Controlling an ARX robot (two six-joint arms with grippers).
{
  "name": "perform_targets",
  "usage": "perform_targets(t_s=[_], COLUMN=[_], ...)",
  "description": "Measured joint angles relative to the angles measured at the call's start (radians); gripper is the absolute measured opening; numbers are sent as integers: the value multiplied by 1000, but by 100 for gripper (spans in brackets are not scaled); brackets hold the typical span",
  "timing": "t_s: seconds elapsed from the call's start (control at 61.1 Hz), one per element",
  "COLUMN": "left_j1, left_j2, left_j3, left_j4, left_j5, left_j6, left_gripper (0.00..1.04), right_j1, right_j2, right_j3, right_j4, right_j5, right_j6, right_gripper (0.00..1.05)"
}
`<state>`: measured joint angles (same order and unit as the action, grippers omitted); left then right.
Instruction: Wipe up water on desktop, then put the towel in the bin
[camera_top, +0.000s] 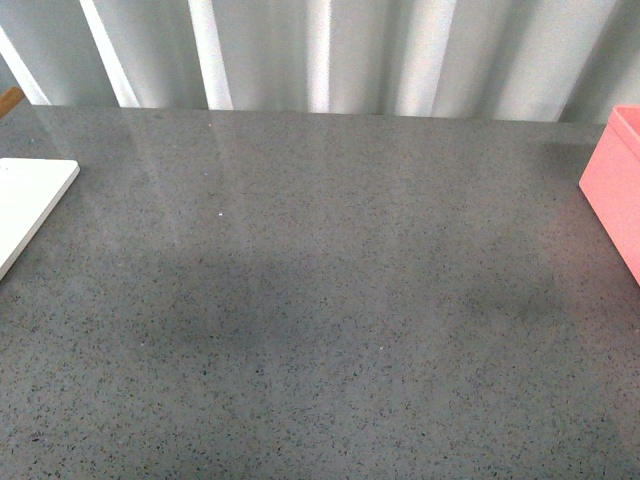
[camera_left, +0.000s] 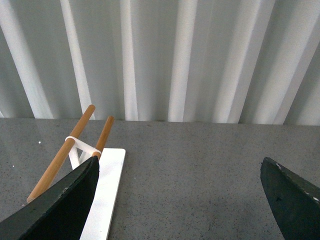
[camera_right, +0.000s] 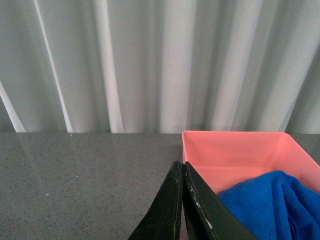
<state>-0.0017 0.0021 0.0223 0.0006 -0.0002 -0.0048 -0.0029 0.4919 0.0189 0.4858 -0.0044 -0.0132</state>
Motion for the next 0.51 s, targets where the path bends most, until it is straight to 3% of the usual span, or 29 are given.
perform_targets(t_s=[0.507], left_j1=[0], left_j2=[0], left_j3=[0], left_j4=[0], left_j5=[0], left_j6=[0], left_gripper=[98], right_j1=[0], right_j2=[-222], right_j3=[0], right_j4=[-212], right_j5=[0], right_j6=[2], right_gripper=[3])
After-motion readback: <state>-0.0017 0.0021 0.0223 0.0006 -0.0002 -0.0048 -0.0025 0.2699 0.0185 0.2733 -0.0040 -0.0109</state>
